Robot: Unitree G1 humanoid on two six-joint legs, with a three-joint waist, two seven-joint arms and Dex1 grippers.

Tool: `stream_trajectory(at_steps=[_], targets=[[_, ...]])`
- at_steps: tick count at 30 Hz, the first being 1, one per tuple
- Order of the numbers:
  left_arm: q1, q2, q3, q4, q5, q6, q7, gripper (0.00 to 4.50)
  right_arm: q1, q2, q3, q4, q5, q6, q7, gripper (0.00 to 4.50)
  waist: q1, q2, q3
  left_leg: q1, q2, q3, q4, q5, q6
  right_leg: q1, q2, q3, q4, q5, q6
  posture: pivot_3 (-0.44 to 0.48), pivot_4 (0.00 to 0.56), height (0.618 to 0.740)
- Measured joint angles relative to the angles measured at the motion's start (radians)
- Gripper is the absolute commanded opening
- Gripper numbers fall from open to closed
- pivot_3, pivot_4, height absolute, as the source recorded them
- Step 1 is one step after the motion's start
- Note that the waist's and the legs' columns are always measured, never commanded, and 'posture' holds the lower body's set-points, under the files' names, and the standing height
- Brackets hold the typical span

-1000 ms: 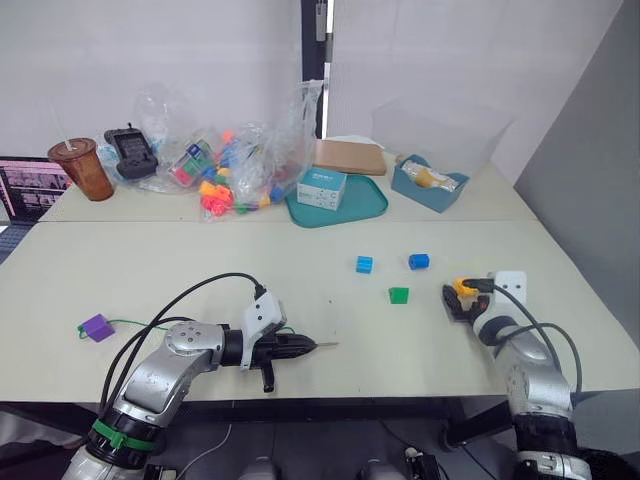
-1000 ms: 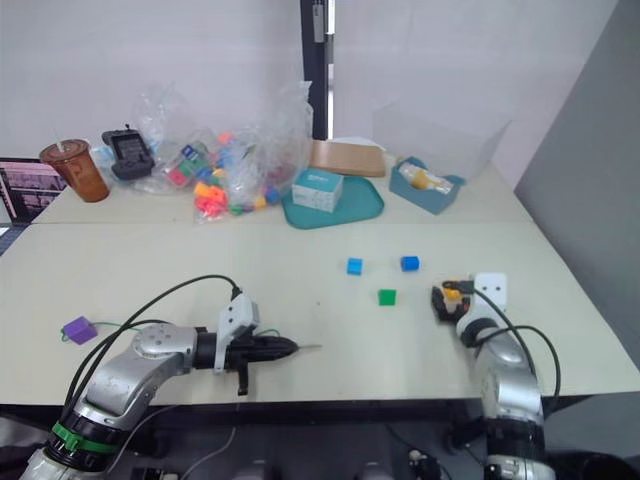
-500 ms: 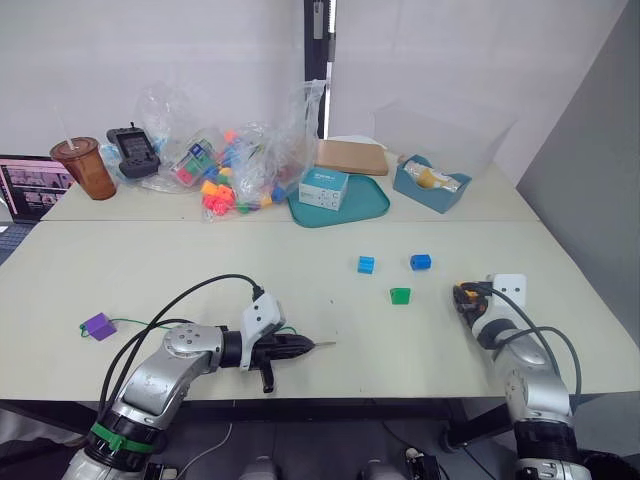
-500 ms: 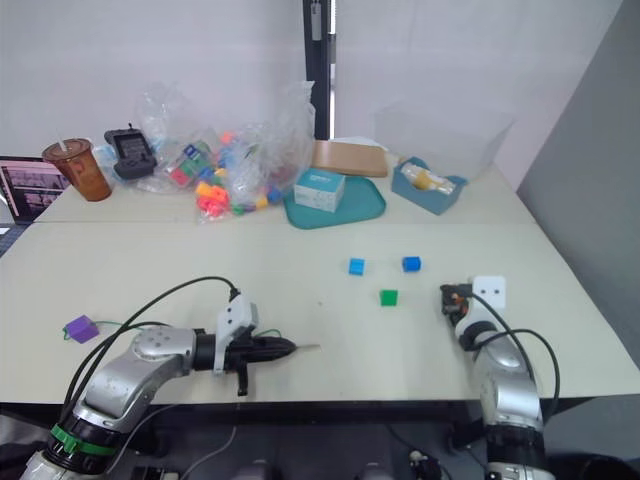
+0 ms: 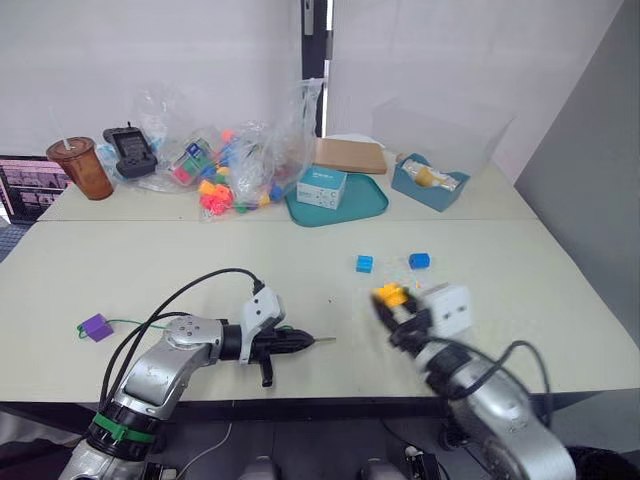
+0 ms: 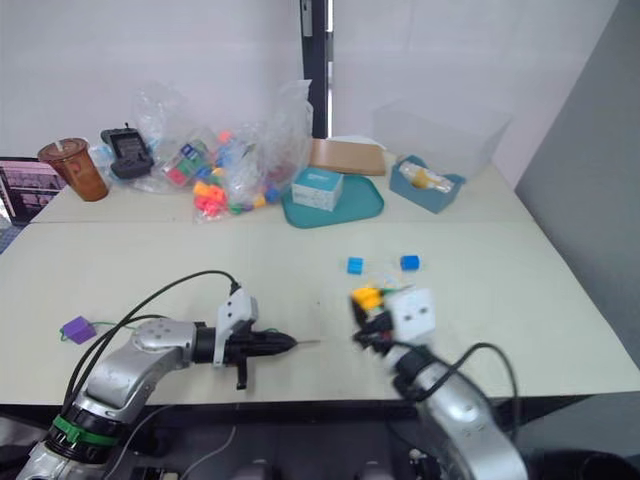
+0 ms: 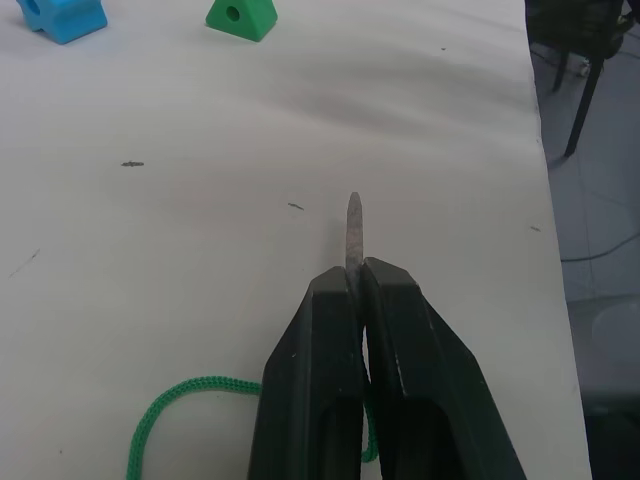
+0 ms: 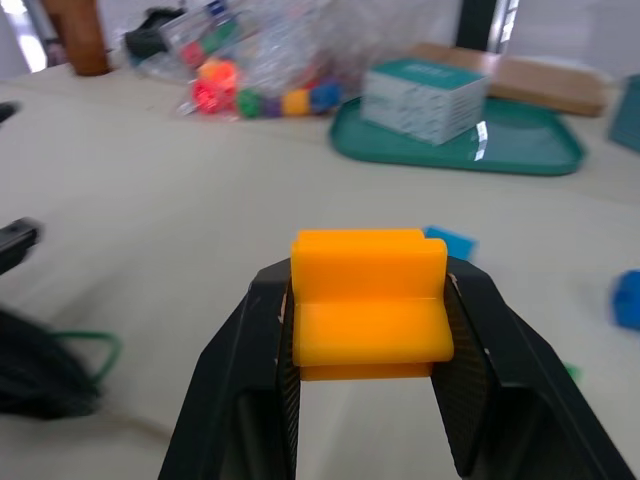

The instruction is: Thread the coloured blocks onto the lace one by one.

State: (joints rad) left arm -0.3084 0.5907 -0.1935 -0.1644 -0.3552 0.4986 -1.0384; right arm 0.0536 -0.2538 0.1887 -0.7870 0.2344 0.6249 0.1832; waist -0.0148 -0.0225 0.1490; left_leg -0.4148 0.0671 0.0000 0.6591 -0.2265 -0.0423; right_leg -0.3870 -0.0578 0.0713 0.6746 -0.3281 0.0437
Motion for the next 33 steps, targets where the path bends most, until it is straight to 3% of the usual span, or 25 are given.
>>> stream_trajectory(at_steps=[5,8,13,15,21,22,25,29,33], targets=[[-0.011,-0.006,-0.015,0.005,0.0,0.0,-0.005,0.0,0.008,0.03,0.12,0.101,-0.087,0.024,-0.057,1.2,0.002,0.0,0.0,0.0,0.0,0.0,0.0,0.0,0.0,0.0,0.0,-0.001,0.0,0.0,0.0,0.0,0.15,0.74],[-0.022,-0.006,-0.016,0.005,0.0,0.0,-0.005,0.0,0.038,0.054,0.145,0.201,-0.115,0.025,-0.078,1.2,0.001,0.0,0.0,0.0,0.0,0.0,0.0,0.0,0.0,0.0,0.0,0.0,-0.001,0.0,0.0,0.0,0.15,0.74],[-0.024,-0.004,-0.017,0.004,0.0,0.002,-0.005,0.0,0.037,0.065,0.153,0.229,-0.144,0.004,-0.082,1.2,0.001,0.0,0.0,0.0,0.0,-0.001,0.0,0.0,0.0,0.0,0.0,-0.001,0.0,0.0,0.0,0.0,0.15,0.74],[-0.024,0.0,-0.017,0.003,0.0,0.002,-0.005,0.0,0.04,0.074,0.148,0.233,-0.145,-0.006,-0.082,2.26,0.0,0.0,0.0,0.0,0.0,-0.001,0.0,0.0,0.0,0.0,0.0,-0.001,0.0,0.0,0.0,0.0,0.15,0.74],[0.002,0.025,-0.005,-0.016,0.0,0.003,-0.002,0.0,0.026,0.084,0.04,0.224,-0.079,-0.007,-0.031,4.31,0.001,0.0,0.0,0.0,0.0,0.0,0.0,0.0,0.0,0.0,0.0,0.0,0.0,0.0,0.0,0.0,0.15,0.74],[0.011,0.036,-0.001,-0.019,0.0,0.003,-0.002,0.0,0.007,0.069,0.002,0.213,-0.054,-0.005,-0.011,4.48,0.001,0.0,0.0,0.0,0.0,-0.001,0.0,0.0,0.0,0.0,0.0,-0.001,0.0,0.0,0.0,0.0,0.15,0.74],[0.045,0.059,0.024,-0.03,-0.002,0.004,-0.001,0.0,-0.047,0.011,-0.108,0.163,0.034,0.011,0.067,4.48,0.001,0.0,0.0,0.0,0.001,-0.001,0.0,0.0,0.0,-0.001,0.001,-0.001,0.0,0.0,0.0,0.0,0.15,0.74],[0.086,0.081,0.037,-0.059,-0.003,0.005,-0.002,0.0,-0.107,-0.092,-0.209,0.113,0.284,0.121,0.242,4.48,0.001,0.0,0.0,0.0,0.001,-0.001,0.0,0.0,0.0,0.0,0.0,-0.001,0.0,0.0,0.0,0.0,0.15,0.74],[0.101,0.073,0.039,-0.104,-0.013,0.013,0.009,0.0,-0.246,-0.311,-0.197,0.161,0.482,0.219,0.528,4.48,0.002,-0.001,0.0,0.0,0.0,-0.001,0.001,0.0,0.0,0.001,0.0,-0.001,-0.001,0.0,0.0,0.0,0.15,0.74]])
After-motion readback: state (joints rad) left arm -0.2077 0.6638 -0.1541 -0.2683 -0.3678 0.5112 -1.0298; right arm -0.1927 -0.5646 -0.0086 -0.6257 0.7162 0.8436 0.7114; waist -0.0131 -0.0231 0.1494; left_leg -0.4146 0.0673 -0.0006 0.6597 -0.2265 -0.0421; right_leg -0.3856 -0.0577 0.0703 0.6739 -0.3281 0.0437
